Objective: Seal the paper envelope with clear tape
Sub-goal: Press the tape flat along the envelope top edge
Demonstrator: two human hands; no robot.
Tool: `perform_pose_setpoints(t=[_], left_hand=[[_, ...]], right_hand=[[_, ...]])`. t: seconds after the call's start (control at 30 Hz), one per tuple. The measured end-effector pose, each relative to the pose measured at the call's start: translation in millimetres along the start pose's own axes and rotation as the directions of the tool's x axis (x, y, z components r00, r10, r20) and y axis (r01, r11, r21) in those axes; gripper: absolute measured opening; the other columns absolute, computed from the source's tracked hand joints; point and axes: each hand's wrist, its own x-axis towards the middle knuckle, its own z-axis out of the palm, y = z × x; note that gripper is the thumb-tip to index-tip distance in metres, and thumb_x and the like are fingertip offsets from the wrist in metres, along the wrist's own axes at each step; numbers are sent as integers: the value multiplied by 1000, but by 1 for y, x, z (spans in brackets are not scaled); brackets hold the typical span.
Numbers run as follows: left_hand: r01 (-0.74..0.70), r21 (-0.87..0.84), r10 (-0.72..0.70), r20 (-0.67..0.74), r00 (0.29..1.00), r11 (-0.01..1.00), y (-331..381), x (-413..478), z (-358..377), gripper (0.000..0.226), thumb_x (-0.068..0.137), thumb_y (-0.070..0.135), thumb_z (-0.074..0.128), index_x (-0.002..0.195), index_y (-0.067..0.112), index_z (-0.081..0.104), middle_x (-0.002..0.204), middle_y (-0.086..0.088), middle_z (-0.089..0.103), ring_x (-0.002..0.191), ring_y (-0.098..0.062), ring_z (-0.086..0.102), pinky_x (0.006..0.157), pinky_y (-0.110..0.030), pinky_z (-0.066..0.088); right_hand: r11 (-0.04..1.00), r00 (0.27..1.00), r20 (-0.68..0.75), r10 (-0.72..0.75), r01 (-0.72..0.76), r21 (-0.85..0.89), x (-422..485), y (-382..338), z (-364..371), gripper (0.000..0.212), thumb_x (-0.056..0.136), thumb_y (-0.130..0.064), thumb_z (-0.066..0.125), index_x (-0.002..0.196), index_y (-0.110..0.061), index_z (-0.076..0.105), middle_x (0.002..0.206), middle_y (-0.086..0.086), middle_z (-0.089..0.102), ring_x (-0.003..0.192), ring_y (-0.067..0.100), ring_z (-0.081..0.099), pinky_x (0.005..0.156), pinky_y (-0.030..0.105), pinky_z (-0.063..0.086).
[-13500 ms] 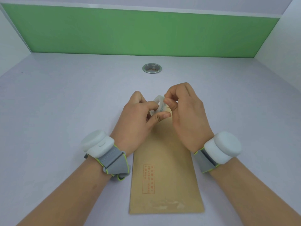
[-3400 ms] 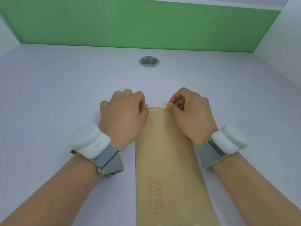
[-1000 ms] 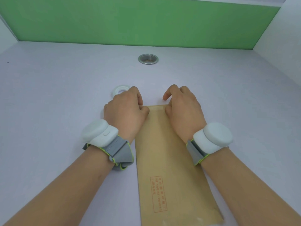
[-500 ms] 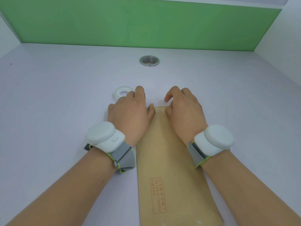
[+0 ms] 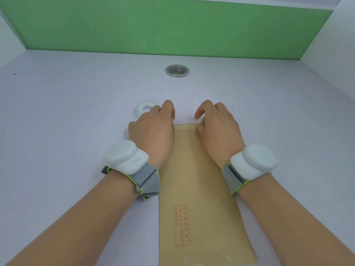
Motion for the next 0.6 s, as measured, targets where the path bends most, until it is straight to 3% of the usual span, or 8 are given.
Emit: perform_pose_setpoints(t=[0.23, 0.47, 0.6], left_hand=[[24, -26, -25, -11, 1000, 999, -2, 4, 0, 20, 85, 0, 42, 99, 14, 44, 83, -3, 47, 75, -32, 52, 64, -35, 32], [46, -112, -50, -33, 998, 993, -5, 7, -3, 20, 86, -1, 43, 102, 9, 49, 92, -11, 57, 82, -34, 53, 70, -38, 39], [52, -306, -88, -106, 990, 951, -12, 8, -4, 16, 88, 6, 40, 97, 11, 53, 70, -2, 50, 77, -32, 53, 71, -41, 43]], right_hand=[[1000, 1000, 3, 5, -5, 9, 2, 1, 0, 32, 79, 4, 40, 105, -11, 50, 95, 9, 47, 86, 29, 48, 65, 31, 32], [1000, 1000, 10, 17, -17, 15, 3, 5, -2, 32, 80, 4, 39, 107, -11, 49, 95, 8, 45, 87, 29, 48, 66, 30, 32], [1000, 999, -31, 17, -16, 26, 2, 4, -2, 36, 81, 7, 35, 109, -10, 50, 100, 10, 45, 90, 31, 49, 69, 32, 36]])
